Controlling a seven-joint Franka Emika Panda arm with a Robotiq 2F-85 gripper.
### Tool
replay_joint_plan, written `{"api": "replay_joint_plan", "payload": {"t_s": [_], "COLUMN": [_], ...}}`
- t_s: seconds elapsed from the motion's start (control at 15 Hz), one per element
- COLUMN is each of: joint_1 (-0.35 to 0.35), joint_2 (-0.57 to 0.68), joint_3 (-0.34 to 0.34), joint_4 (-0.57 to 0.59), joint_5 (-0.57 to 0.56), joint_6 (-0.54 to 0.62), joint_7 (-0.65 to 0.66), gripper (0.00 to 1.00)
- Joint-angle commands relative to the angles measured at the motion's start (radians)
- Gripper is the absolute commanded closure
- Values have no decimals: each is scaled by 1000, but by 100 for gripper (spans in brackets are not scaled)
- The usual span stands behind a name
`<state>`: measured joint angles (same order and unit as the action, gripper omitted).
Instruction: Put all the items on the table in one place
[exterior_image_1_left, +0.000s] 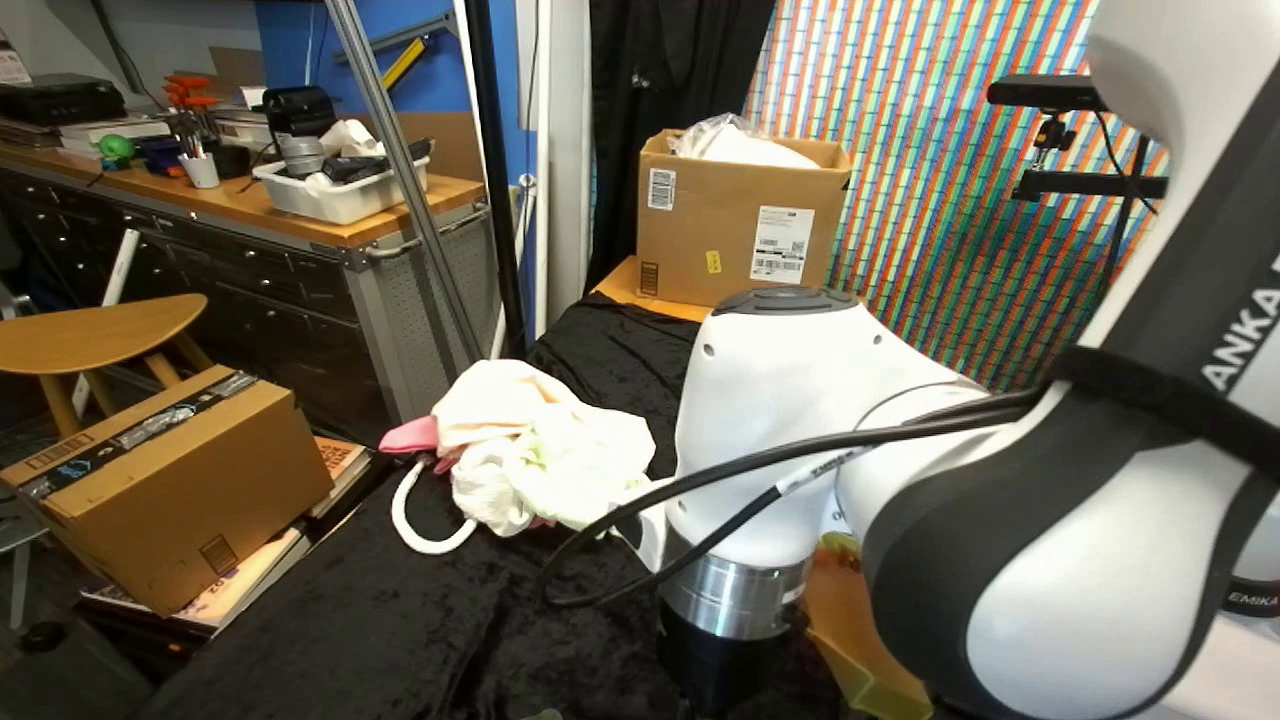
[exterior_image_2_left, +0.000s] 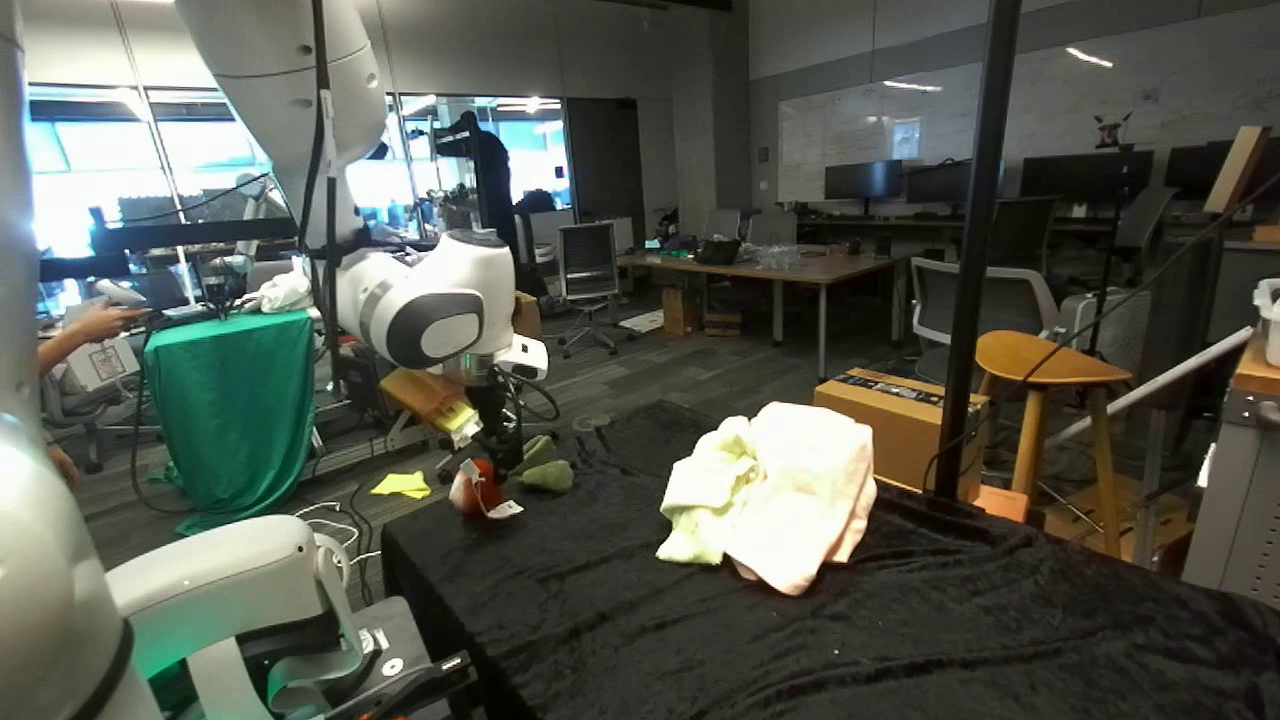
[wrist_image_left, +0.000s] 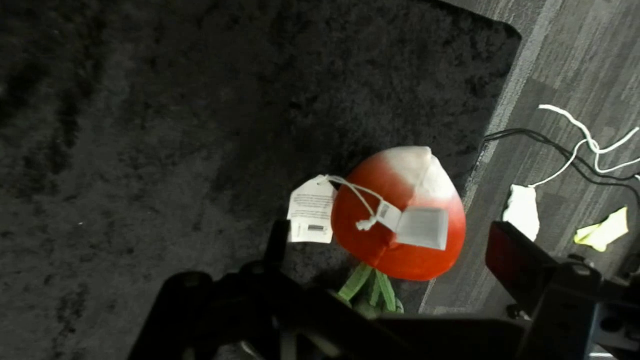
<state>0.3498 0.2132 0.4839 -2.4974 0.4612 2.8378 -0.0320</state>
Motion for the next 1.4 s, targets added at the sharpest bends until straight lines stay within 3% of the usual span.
{"api": "replay_joint_plan", "payload": {"t_s": [0.0, 0.4, 1.33], "joint_1": [25, 70, 119], "joint_2": [71, 134, 216], "joint_3": [18, 25, -16], "joint_4": [36, 75, 112], "joint_5": [-21, -77, -189], "joint_6": [73, 104, 205], "joint_7": [56, 146, 222], "gripper": [0, 0, 0]}}
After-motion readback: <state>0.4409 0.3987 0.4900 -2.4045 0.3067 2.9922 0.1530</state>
